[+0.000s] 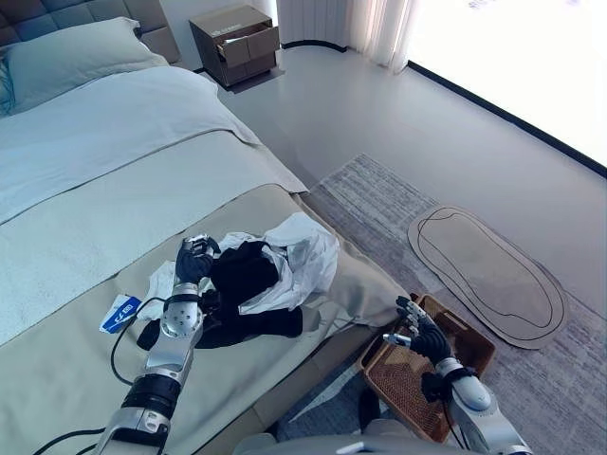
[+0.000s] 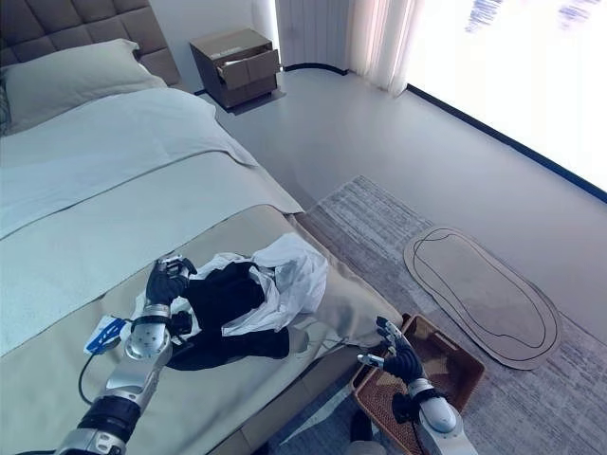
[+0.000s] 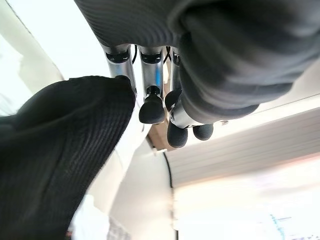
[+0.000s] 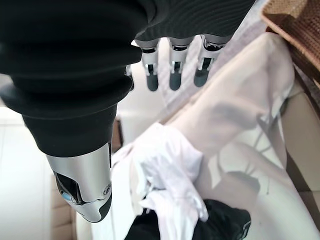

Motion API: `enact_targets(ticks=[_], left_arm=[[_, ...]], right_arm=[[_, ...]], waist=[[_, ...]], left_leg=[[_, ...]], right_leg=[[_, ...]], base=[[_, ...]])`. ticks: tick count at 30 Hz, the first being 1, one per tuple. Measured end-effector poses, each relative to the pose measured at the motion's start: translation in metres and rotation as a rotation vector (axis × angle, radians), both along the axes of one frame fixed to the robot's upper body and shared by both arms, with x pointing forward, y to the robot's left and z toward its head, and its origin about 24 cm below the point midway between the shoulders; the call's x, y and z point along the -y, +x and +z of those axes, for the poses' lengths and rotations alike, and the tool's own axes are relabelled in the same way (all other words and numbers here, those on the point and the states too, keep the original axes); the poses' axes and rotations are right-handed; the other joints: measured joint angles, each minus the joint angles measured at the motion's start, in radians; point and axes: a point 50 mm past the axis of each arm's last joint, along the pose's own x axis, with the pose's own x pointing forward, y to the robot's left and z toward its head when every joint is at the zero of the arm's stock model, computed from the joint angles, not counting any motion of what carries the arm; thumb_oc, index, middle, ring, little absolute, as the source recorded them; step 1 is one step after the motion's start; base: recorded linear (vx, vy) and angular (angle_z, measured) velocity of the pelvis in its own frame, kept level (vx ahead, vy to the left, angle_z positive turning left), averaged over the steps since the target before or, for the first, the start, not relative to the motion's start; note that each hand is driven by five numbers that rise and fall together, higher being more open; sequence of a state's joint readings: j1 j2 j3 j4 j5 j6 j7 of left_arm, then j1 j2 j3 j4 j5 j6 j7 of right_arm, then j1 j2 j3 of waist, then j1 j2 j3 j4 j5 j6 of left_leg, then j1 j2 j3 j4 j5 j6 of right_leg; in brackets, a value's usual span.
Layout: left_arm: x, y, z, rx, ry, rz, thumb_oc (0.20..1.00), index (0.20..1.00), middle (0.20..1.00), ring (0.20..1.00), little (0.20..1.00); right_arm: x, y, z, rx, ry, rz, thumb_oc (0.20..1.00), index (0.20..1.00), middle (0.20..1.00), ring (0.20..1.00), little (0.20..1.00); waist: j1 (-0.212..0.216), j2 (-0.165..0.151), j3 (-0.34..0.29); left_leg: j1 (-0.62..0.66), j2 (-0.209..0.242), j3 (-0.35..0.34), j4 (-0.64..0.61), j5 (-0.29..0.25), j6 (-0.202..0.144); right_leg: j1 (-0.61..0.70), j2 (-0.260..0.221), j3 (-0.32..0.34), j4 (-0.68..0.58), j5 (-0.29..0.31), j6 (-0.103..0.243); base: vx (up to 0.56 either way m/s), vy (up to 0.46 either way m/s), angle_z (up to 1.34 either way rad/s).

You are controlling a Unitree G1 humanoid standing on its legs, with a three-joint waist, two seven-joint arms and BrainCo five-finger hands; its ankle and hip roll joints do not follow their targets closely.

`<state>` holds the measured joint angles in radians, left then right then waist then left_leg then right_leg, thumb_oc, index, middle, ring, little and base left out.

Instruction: Pick up clothes into the bucket

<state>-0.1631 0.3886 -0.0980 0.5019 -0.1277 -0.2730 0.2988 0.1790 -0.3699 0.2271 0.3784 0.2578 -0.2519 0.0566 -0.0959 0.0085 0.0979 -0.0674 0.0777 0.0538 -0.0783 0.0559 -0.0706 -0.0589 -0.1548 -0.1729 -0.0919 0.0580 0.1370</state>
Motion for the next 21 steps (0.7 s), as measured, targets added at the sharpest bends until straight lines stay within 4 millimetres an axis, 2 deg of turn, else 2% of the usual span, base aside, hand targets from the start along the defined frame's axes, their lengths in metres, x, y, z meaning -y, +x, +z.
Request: enact_targets(ticks=[4, 10, 13, 15, 21], left_arm=[[-0.007, 0.000, -0.010, -0.054, 0.085, 0.035, 1.000, 1.000, 1.000, 1.000, 1.000], [-0.015, 0.018, 0.001, -0.059, 0.227, 0.041, 1.000, 1.000, 1.000, 1.000, 1.000], [-0.019, 0.035, 0.023, 0.008, 0.310, 0.048, 1.000, 1.000, 1.000, 1.000, 1.000], [-0.021, 0.049, 0.047, 0.076, 0.366, 0.057, 1.000, 1.000, 1.000, 1.000, 1.000], [-0.029, 0.063, 0.076, 0.145, 0.498, 0.111, 1.000, 1.000, 1.000, 1.000, 1.000]], right_arm=[[0.001, 0.004, 0.004, 0.022, -0.004, 0.004, 1.000, 1.000, 1.000, 1.000, 1.000], [0.003, 0.032, 0.027, 0.133, -0.027, 0.035, 1.000, 1.000, 1.000, 1.000, 1.000], [0.002, 0.042, 0.036, 0.185, -0.015, 0.031, 1.000, 1.000, 1.000, 1.000, 1.000], [0.001, 0.050, 0.045, 0.227, -0.018, 0.032, 1.000, 1.000, 1.000, 1.000, 1.000], [-0.003, 0.059, 0.059, 0.297, -0.008, 0.040, 1.000, 1.000, 1.000, 1.000, 1.000]], waist=[[-0.003, -0.007, 0.031], [-0.007, -0.030, 0.165], [-0.021, -0.049, 0.219], [-0.025, -0.054, 0.264], [-0.027, -0.069, 0.303]], left_leg=[[-0.066, -0.001, -0.001, 0.040, 0.000, 0.000], [-0.181, -0.002, 0.000, 0.119, 0.000, 0.001], [-0.259, -0.009, 0.001, 0.163, -0.001, 0.001], [-0.322, -0.014, 0.002, 0.198, -0.004, 0.002], [-0.441, -0.018, 0.008, 0.268, -0.016, 0.011]], right_leg=[[-0.053, -0.001, 0.002, 0.005, 0.012, 0.000], [-0.173, -0.008, 0.026, 0.084, 0.027, -0.002], [-0.266, -0.022, 0.038, 0.159, 0.013, -0.001], [-0.340, -0.032, 0.051, 0.215, 0.000, -0.001], [-0.484, -0.044, 0.074, 0.319, -0.023, -0.012]], base=[[-0.17, 0.012, -0.02], [-0.15, 0.044, -0.06], [-0.13, 0.040, -0.01], [-0.09, 0.030, 0.01], [-0.07, 0.044, -0.03]])
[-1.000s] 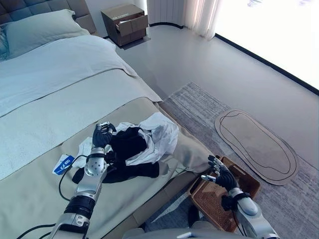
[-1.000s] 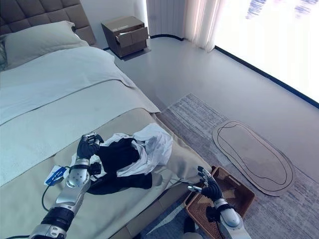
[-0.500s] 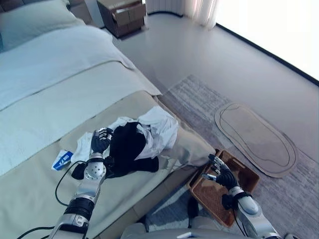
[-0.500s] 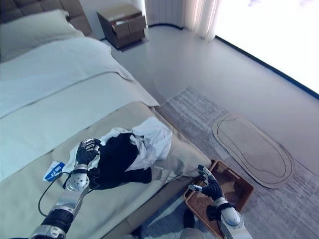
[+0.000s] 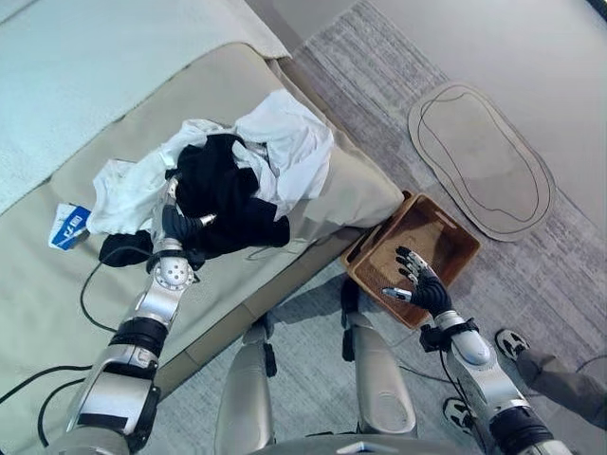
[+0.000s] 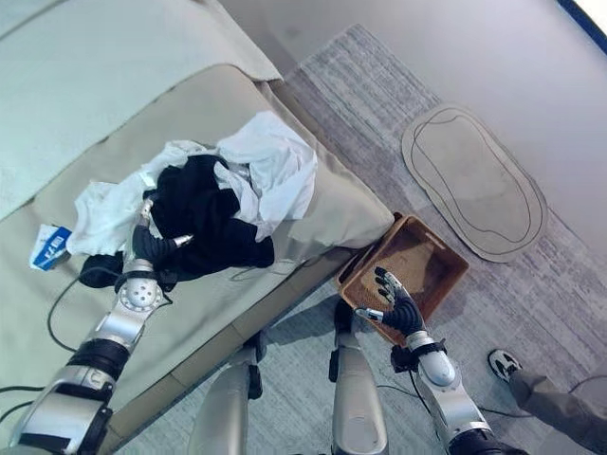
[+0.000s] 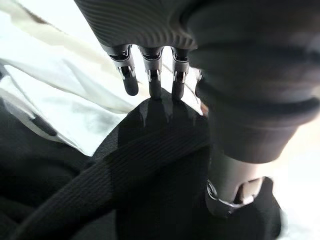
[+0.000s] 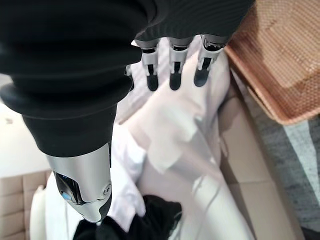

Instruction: Pick up clothes into the bucket

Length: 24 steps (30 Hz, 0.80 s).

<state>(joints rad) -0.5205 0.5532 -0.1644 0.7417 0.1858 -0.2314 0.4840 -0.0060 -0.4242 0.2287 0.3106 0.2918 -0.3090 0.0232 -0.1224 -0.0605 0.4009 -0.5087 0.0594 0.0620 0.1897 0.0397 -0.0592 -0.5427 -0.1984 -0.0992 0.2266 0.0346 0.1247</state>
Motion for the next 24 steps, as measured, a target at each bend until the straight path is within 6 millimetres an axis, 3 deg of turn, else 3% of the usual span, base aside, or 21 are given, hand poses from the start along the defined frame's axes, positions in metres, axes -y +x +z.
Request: enact_targets(ticks=[7, 8, 9, 10, 24], left_arm=[[-0.002, 0.003, 0.004, 0.007, 0.059, 0.039, 1.000, 1.000, 1.000, 1.000, 1.000], [-0.005, 0.003, 0.004, 0.003, 0.066, 0.053, 0.956, 0.956, 0.956, 0.956, 0.956], [-0.005, 0.004, 0.004, 0.000, 0.074, 0.056, 0.636, 0.636, 0.636, 0.636, 0.636], [-0.006, 0.004, 0.003, -0.007, 0.085, 0.060, 0.200, 0.200, 0.200, 0.200, 0.200], [-0.006, -0.010, -0.016, -0.060, 0.069, 0.049, 0.200, 0.200, 0.200, 0.200, 0.200]], right_arm=[[0.000, 0.003, 0.005, 0.031, 0.018, -0.015, 1.000, 1.000, 1.000, 1.000, 1.000], [0.000, 0.003, 0.006, 0.035, 0.018, -0.015, 1.000, 1.000, 1.000, 1.000, 1.000], [0.000, 0.003, 0.006, 0.037, 0.019, -0.015, 1.000, 1.000, 1.000, 1.000, 1.000], [-0.001, 0.003, 0.008, 0.044, 0.020, -0.012, 1.000, 1.000, 1.000, 1.000, 1.000], [-0.002, 0.003, 0.010, 0.053, 0.022, -0.004, 1.000, 1.000, 1.000, 1.000, 1.000]], waist=[[-0.001, -0.001, 0.003], [-0.001, -0.001, 0.003], [-0.002, -0.001, 0.003], [-0.002, -0.001, 0.003], [0.003, -0.005, -0.008]], left_leg=[[-0.068, 0.003, 0.003, 0.048, -0.008, 0.002], [-0.068, 0.003, 0.003, 0.050, -0.009, 0.002], [-0.068, 0.003, 0.003, 0.051, -0.009, 0.002], [-0.068, 0.004, 0.003, 0.052, -0.010, 0.002], [-0.003, 0.011, 0.006, 0.046, -0.019, 0.006]], right_leg=[[-0.076, -0.002, 0.014, 0.057, -0.013, -0.005], [-0.076, -0.002, 0.014, 0.058, -0.015, -0.006], [-0.077, -0.002, 0.016, 0.058, -0.016, -0.007], [-0.077, -0.002, 0.016, 0.058, -0.017, -0.007], [-0.014, 0.004, 0.013, 0.052, -0.020, -0.011]], base=[[-0.01, 0.015, -0.02], [0.00, 0.000, 0.00], [0.00, 0.000, 0.00], [0.00, 0.000, 0.00], [0.03, -0.010, -0.01]])
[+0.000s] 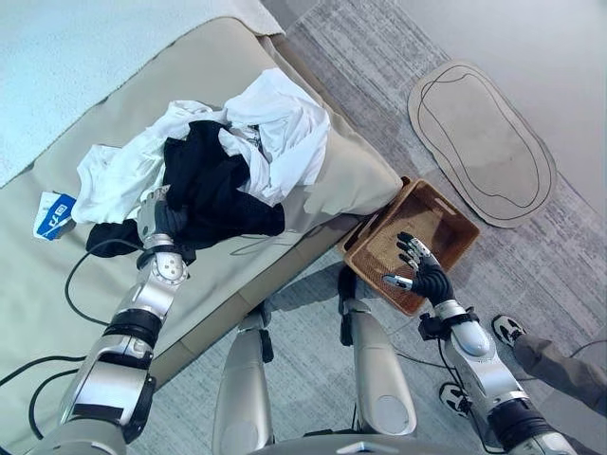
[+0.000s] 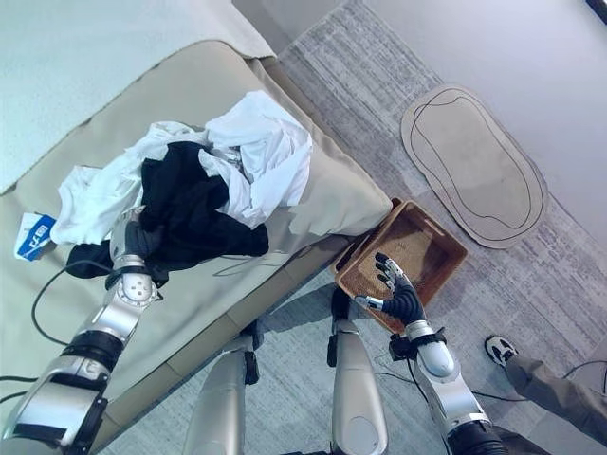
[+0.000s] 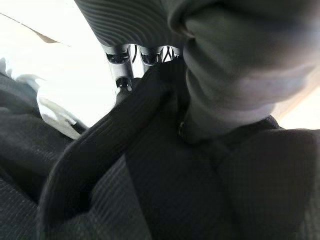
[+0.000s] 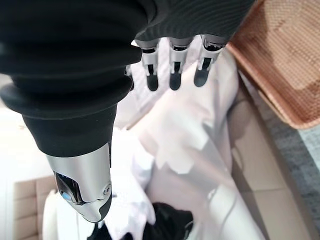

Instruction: Pick up clothes into the bucket

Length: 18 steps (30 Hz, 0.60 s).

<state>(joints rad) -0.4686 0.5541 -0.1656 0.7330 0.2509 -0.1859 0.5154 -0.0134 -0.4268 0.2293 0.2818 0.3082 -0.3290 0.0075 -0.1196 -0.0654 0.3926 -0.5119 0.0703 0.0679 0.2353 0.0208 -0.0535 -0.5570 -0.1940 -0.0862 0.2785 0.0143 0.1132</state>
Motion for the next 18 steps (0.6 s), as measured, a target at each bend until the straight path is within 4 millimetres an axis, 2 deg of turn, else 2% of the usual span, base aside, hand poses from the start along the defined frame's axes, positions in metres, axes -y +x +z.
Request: enact_targets(ticks=[4, 8, 11, 13, 16, 18], left_arm=[[0.009, -0.012, -0.011, 0.005, -0.060, -0.040, 0.200, 0.200, 0.200, 0.200, 0.200], [0.015, -0.025, -0.026, -0.023, -0.100, -0.073, 0.200, 0.200, 0.200, 0.200, 0.200], [0.017, -0.039, -0.028, -0.013, -0.131, -0.101, 0.200, 0.200, 0.200, 0.200, 0.200], [0.019, -0.044, -0.024, 0.008, -0.139, -0.129, 0.200, 0.200, 0.200, 0.200, 0.200], [0.019, -0.047, -0.012, 0.069, -0.142, -0.155, 0.200, 0.200, 0.200, 0.200, 0.200], [0.017, -0.050, 0.008, 0.148, -0.132, -0.170, 0.200, 0.200, 0.200, 0.200, 0.200]], right_arm=[[0.000, -0.001, -0.001, -0.007, 0.000, 0.002, 1.000, 1.000, 1.000, 1.000, 1.000], [0.001, -0.004, -0.007, -0.029, -0.001, -0.005, 1.000, 1.000, 1.000, 1.000, 1.000], [0.002, -0.007, -0.016, -0.070, 0.004, -0.022, 1.000, 1.000, 1.000, 1.000, 1.000], [0.005, -0.013, -0.022, -0.096, 0.001, -0.031, 1.000, 1.000, 1.000, 1.000, 1.000], [0.008, -0.019, -0.031, -0.139, -0.003, -0.043, 1.000, 1.000, 1.000, 1.000, 1.000], [0.007, -0.018, -0.032, -0.147, 0.000, -0.041, 1.000, 1.000, 1.000, 1.000, 1.000]], waist=[[0.011, 0.002, -0.014], [0.026, 0.009, -0.071], [0.033, 0.017, -0.086], [0.055, 0.037, -0.116], [0.066, 0.067, -0.154], [0.079, 0.070, -0.156]], left_leg=[[0.052, 0.000, 0.001, -0.031, 0.000, 0.000], [0.095, 0.001, 0.003, -0.061, 0.002, -0.002], [0.182, 0.002, 0.000, -0.106, 0.006, -0.005], [0.218, 0.001, -0.004, -0.137, 0.009, -0.002], [0.246, -0.002, -0.018, -0.157, 0.017, 0.000], [0.289, -0.002, -0.017, -0.177, 0.020, 0.003]], right_leg=[[0.049, 0.001, -0.004, -0.025, 0.000, 0.000], [0.091, 0.002, -0.010, -0.050, -0.001, -0.001], [0.185, 0.002, -0.032, -0.094, 0.000, 0.001], [0.225, 0.003, -0.042, -0.124, 0.000, 0.003], [0.277, 0.003, -0.066, -0.164, 0.007, 0.012], [0.328, 0.008, -0.071, -0.204, 0.018, 0.018]], base=[[0.06, -0.028, 0.00], [0.07, -0.029, 0.01], [0.10, -0.044, 0.07], [0.06, -0.032, 0.08], [0.07, -0.045, 0.15], [0.06, -0.038, 0.01]])
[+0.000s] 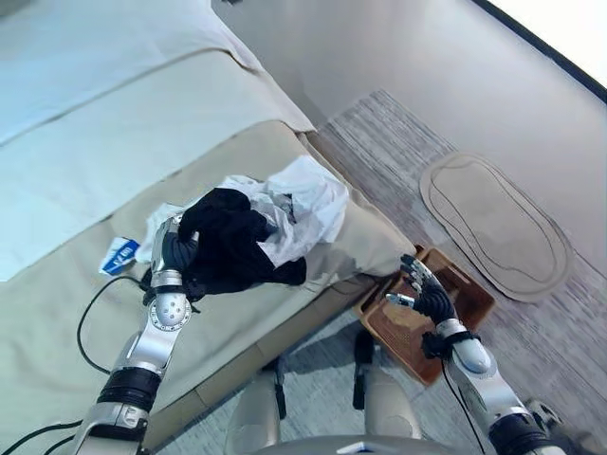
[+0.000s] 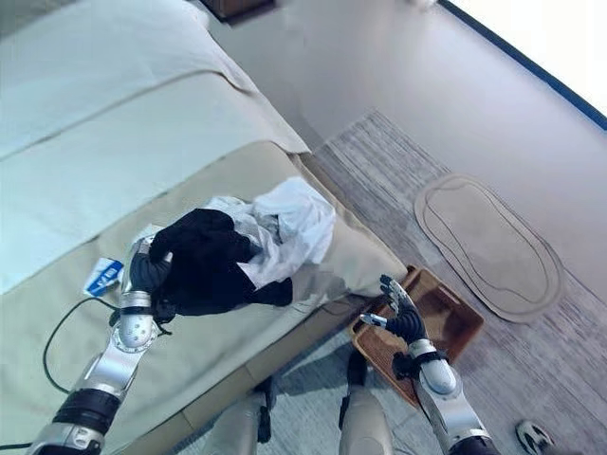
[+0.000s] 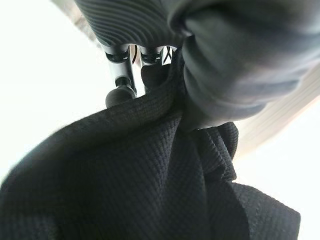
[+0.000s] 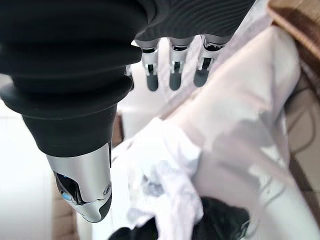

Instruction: Pick up clothes into the bucket

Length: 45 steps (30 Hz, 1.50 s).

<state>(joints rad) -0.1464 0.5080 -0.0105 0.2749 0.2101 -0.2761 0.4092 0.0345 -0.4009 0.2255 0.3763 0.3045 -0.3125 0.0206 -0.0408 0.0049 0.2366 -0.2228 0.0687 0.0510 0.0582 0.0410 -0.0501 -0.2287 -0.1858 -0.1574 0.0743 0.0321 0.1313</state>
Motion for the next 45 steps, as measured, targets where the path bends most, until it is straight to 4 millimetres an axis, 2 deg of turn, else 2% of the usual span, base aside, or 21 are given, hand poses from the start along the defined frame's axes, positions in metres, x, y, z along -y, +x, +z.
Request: enact_targets(ticks=[4, 10, 11, 14, 16, 17, 20, 23, 27, 32, 33, 34, 36, 39, 41, 45], left_arm=[[0.003, -0.003, 0.045, 0.180, 0.011, -0.066, 0.200, 0.200, 0.200, 0.200, 0.200], [0.004, 0.001, 0.079, 0.304, 0.029, -0.107, 0.200, 0.200, 0.200, 0.200, 0.200], [0.005, 0.004, 0.090, 0.334, 0.043, -0.122, 0.200, 0.200, 0.200, 0.200, 0.200], [0.003, 0.006, 0.106, 0.378, 0.069, -0.131, 0.200, 0.200, 0.200, 0.200, 0.200], [0.002, 0.009, 0.121, 0.412, 0.106, -0.138, 0.200, 0.200, 0.200, 0.200, 0.200], [0.002, 0.011, 0.136, 0.444, 0.141, -0.151, 0.200, 0.200, 0.200, 0.200, 0.200], [0.002, 0.013, 0.166, 0.515, 0.192, -0.172, 0.200, 0.200, 0.200, 0.200, 0.200], [0.013, 0.016, 0.199, 0.602, 0.217, -0.230, 0.200, 0.200, 0.200, 0.200, 0.200], [0.031, 0.015, 0.233, 0.695, 0.269, -0.307, 0.200, 0.200, 0.200, 0.200, 0.200], [0.058, 0.019, 0.249, 0.714, 0.255, -0.446, 0.200, 0.200, 0.200, 0.200, 0.200], [0.063, 0.021, 0.248, 0.702, 0.230, -0.482, 0.200, 0.200, 0.200, 0.200, 0.200], [0.078, 0.024, 0.246, 0.671, 0.209, -0.564, 0.200, 0.200, 0.200, 0.200, 0.200], [0.088, 0.024, 0.245, 0.663, 0.213, -0.614, 0.200, 0.200, 0.200, 0.200, 0.200], [0.115, 0.022, 0.239, 0.651, 0.176, -0.741, 0.200, 0.200, 0.200, 0.200, 0.200], [0.130, 0.019, 0.238, 0.641, 0.191, -0.807, 0.200, 0.200, 0.200, 0.200, 0.200], [0.144, 0.015, 0.244, 0.666, 0.176, -0.860, 0.200, 0.200, 0.200, 0.200, 0.200]], right_arm=[[0.002, -0.005, -0.008, -0.040, -0.006, 0.004, 1.000, 1.000, 1.000, 1.000, 1.000], [0.000, -0.006, -0.012, -0.063, -0.036, 0.029, 1.000, 1.000, 1.000, 1.000, 1.000], [0.001, -0.007, -0.014, -0.078, -0.044, 0.029, 1.000, 1.000, 1.000, 1.000, 1.000], [0.002, -0.011, -0.022, -0.120, -0.056, 0.032, 1.000, 1.000, 1.000, 1.000, 1.000], [0.002, -0.011, -0.023, -0.126, -0.058, 0.034, 1.000, 1.000, 1.000, 1.000, 1.000], [0.000, -0.011, -0.023, -0.130, -0.067, 0.046, 1.000, 1.000, 1.000, 1.000, 1.000], [-0.003, -0.010, -0.022, -0.123, -0.072, 0.062, 1.000, 1.000, 1.000, 1.000, 1.000], [-0.010, -0.008, -0.018, -0.112, -0.068, 0.101, 1.000, 1.000, 1.000, 1.000, 1.000], [-0.027, 0.003, 0.004, -0.019, -0.087, 0.217, 1.000, 1.000, 1.000, 1.000, 1.000], [-0.044, 0.017, 0.028, 0.084, -0.085, 0.315, 1.000, 1.000, 1.000, 1.000, 1.000], [-0.051, 0.020, 0.031, 0.095, -0.058, 0.330, 1.000, 1.000, 1.000, 1.000, 1.000], [-0.061, 0.028, 0.038, 0.113, -0.016, 0.349, 1.000, 1.000, 1.000, 1.000, 1.000], [-0.074, 0.036, 0.046, 0.142, 0.040, 0.371, 1.000, 1.000, 1.000, 1.000, 1.000], [-0.110, 0.051, 0.067, 0.198, 0.097, 0.476, 1.000, 1.000, 1.000, 1.000, 1.000], [-0.125, 0.057, 0.079, 0.231, 0.133, 0.507, 1.000, 1.000, 1.000, 1.000, 1.000], [-0.141, 0.065, 0.093, 0.264, 0.158, 0.521, 1.000, 1.000, 1.000, 1.000, 1.000]], waist=[[0.003, 0.008, -0.042], [0.002, 0.012, -0.078], [0.002, 0.012, -0.080], [0.001, 0.016, -0.106], [0.002, 0.017, -0.115], [0.003, 0.016, -0.116], [0.003, 0.017, -0.122], [0.004, 0.019, -0.136], [0.003, 0.024, -0.158], [0.003, 0.040, -0.196], [0.006, 0.043, -0.198], [0.003, 0.044, -0.205], [0.003, 0.051, -0.209], [0.004, 0.060, -0.215], [0.005, 0.063, -0.220], [0.008, 0.066, -0.222]], left_leg=[[0.056, 0.000, -0.005, -0.032, 0.000, 0.000], [0.118, -0.002, -0.008, -0.053, 0.001, -0.001], [0.137, -0.002, -0.008, -0.065, 0.002, -0.003], [0.155, -0.003, -0.009, -0.082, 0.005, -0.007], [0.168, -0.002, -0.010, -0.091, 0.011, -0.017], [0.184, -0.001, -0.013, -0.101, 0.013, -0.020], [0.200, -0.001, -0.016, -0.105, 0.013, -0.020], [0.214, -0.001, -0.022, -0.114, 0.015, -0.023], [0.217, -0.002, -0.025, -0.118, 0.017, -0.025], [0.226, -0.003, -0.025, -0.121, 0.017, -0.025], [0.231, -0.003, -0.026, -0.120, 0.017, -0.025], [0.235, -0.002, -0.027, -0.121, 0.017, -0.025], [0.235, -0.002, -0.027, -0.119, 0.017, -0.025], [0.241, -0.002, -0.027, -0.118, 0.017, -0.025], [0.248, 0.000, -0.027, -0.119, 0.017, -0.025], [0.248, -0.001, -0.027, -0.118, 0.017, -0.025]], right_leg=[[0.077, 0.006, -0.018, -0.063, 0.012, 0.003], [0.164, 0.010, -0.036, -0.128, 0.029, 0.009], [0.190, 0.012, -0.041, -0.151, 0.036, 0.009], [0.206, 0.013, -0.044, -0.164, 0.039, 0.011], [0.217, 0.013, -0.046, -0.164, 0.041, 0.012], [0.230, 0.015, -0.048, -0.164, 0.041, 0.012], [0.246, 0.016, -0.052, -0.164, 0.040, 0.012], [0.260, 0.016, -0.057, -0.165, 0.040, 0.012], [0.262, 0.015, -0.061, -0.165, 0.040, 0.011], [0.270, 0.016, -0.061, -0.164, 0.040, 0.011], [0.277, 0.015, -0.063, -0.165, 0.039, 0.011], [0.280, 0.017, -0.064, -0.164, 0.039, 0.011], [0.281, 0.016, -0.064, -0.164, 0.039, 0.011], [0.288, 0.017, -0.064, -0.164, 0.040, 0.011], [0.294, 0.018, -0.064, -0.164, 0.038, 0.010], [0.295, 0.018, -0.064, -0.164, 0.038, 0.009]], base=[[0.07, -0.032, 0.07], [0.06, -0.043, 0.03], [0.04, -0.022, 0.03], [0.06, -0.037, 0.02], [0.06, -0.054, 0.03], [0.06, -0.035, 0.04], [0.04, -0.028, 0.04], [0.03, -0.028, 0.07], [0.01, -0.005, 0.01], [0.00, 0.000, 0.00], [0.00, 0.000, 0.00], [0.00, 0.000, 0.00], [0.00, 0.000, 0.00], [0.00, 0.000, 0.00], [0.00, 0.000, 0.00], [0.00, 0.000, 0.00]])
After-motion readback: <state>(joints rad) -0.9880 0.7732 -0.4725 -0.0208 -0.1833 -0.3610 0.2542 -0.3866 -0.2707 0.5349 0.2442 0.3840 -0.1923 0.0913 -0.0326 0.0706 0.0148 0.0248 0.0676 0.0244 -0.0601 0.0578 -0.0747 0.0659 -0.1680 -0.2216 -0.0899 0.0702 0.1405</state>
